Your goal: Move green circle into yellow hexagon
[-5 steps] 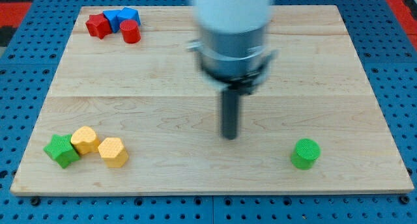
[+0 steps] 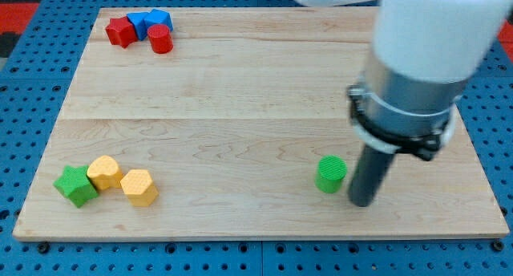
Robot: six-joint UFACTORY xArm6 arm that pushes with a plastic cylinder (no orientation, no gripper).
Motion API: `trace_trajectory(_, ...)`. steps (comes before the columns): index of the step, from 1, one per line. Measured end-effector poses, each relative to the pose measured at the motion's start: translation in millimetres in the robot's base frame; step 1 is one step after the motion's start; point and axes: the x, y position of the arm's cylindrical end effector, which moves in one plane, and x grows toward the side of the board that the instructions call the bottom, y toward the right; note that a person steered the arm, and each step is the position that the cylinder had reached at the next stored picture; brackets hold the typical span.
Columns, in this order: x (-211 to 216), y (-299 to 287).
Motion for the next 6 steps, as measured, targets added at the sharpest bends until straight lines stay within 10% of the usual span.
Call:
trace_trajectory(4,-44,-234)
trace_trajectory(6,-38,-142)
